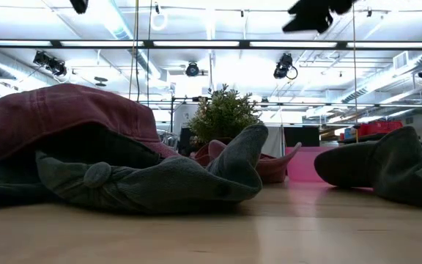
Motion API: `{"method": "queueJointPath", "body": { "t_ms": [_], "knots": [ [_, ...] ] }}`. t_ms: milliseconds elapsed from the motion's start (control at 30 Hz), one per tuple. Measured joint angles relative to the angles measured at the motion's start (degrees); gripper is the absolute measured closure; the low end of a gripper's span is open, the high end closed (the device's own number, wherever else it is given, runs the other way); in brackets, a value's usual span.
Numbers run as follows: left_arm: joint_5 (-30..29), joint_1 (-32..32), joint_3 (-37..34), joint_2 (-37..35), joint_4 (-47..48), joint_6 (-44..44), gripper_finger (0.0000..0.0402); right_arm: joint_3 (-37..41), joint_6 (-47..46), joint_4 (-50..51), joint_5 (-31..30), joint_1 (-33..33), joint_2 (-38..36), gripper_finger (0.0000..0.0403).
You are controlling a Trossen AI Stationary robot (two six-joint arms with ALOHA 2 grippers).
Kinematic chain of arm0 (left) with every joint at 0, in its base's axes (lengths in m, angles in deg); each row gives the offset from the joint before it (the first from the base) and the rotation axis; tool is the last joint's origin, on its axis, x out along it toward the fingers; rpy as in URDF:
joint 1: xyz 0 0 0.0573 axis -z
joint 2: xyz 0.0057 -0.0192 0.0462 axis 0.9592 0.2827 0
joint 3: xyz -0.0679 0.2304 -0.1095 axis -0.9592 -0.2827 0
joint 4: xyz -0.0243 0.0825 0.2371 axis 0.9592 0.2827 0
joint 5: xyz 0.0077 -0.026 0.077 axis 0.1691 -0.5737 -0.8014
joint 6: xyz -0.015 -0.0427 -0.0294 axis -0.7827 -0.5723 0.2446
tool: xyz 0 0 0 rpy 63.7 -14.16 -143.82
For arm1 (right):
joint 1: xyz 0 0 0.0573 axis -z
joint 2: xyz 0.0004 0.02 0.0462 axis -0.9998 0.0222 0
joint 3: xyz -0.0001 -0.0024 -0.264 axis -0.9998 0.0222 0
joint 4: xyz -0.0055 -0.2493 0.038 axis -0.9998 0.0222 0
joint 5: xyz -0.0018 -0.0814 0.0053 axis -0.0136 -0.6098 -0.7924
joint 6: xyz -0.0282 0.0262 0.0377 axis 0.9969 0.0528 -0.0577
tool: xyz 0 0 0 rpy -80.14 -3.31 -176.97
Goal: Pick & Place hat
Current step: Put the right red cap into the transparent bin
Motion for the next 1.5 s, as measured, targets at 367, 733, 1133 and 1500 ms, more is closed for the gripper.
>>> {"method": "queueJointPath", "body": {
  "t_ms": [367, 733, 1133, 1500],
  "knots": [
    [0.96, 0.02, 11.06, 9.76, 4.20, -2.80, 0.0392, -15.45, -6.26, 12.61, 5.78, -2.03, 0.93, 0.0124],
    [-0.75, 0.73, 11.18, 14.84, 9.83, -5.66, 0.0392, -14.35, -3.83, 13.22, 5.65, -4.30, 3.00, 0.0124],
    [5.15, 3.50, 11.16, 21.83, 19.57, -4.84, 0.0392, -9.76, -1.02, 14.51, -4.61, -8.53, 13.80, 0.0124],
    [5.02, 3.85, 11.12, 23.59, 21.51, -3.66, 0.0392, -9.76, 10.80, 15.00, -10.96, -9.27, 27.67, 0.0124]
  ]
}}
